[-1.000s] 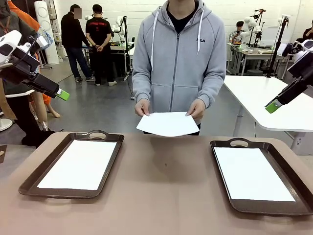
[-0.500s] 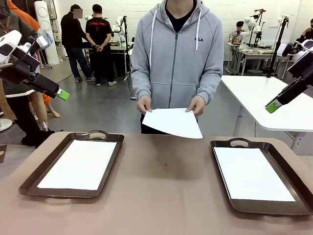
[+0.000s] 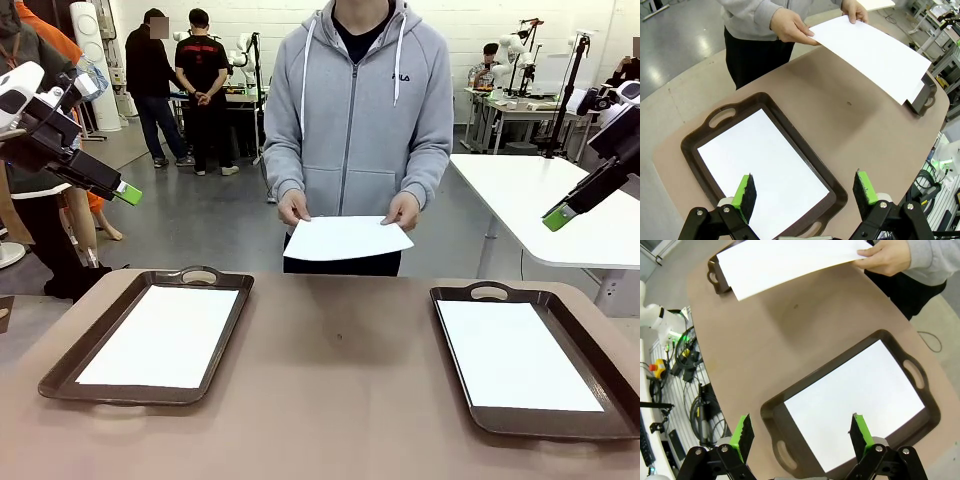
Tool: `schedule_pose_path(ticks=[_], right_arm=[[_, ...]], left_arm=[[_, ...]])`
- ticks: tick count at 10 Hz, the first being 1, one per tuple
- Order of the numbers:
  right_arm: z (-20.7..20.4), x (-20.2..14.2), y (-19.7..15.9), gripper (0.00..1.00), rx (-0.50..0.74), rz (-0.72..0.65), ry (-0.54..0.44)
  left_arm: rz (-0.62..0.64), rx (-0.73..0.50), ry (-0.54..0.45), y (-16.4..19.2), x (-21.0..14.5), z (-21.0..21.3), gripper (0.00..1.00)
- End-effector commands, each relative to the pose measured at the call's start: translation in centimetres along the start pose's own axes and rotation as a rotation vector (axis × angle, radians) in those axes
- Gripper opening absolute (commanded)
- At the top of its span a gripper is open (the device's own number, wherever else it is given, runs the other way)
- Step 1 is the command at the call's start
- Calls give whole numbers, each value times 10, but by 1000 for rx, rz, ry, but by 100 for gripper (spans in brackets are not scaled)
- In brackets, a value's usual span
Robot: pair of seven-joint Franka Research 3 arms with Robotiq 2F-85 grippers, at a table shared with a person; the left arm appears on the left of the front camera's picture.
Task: Sort the A4 documents.
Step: Receive the A4 Paper.
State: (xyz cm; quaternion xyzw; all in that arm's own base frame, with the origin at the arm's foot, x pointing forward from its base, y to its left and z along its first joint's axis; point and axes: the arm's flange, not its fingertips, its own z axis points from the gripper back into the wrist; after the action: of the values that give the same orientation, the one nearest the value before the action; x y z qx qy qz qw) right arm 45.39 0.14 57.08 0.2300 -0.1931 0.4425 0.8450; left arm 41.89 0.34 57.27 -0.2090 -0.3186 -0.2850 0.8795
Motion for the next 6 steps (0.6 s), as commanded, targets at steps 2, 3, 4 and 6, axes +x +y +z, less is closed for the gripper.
schedule_pose_path(ticks=[2, 3, 4, 6], right_arm=[[0, 0, 0, 100, -5, 7, 1], [0, 0, 0, 100, -5, 7, 1], [0, 0, 0, 100, -5, 7, 1], [0, 0, 0, 100, -5, 7, 1]], left_arm=[[-18, -10, -4, 2, -1, 1, 100], [-18, -10, -4, 2, -1, 1, 100], [-18, -10, -4, 2, -1, 1, 100], [-18, -10, -4, 2, -1, 1, 100]])
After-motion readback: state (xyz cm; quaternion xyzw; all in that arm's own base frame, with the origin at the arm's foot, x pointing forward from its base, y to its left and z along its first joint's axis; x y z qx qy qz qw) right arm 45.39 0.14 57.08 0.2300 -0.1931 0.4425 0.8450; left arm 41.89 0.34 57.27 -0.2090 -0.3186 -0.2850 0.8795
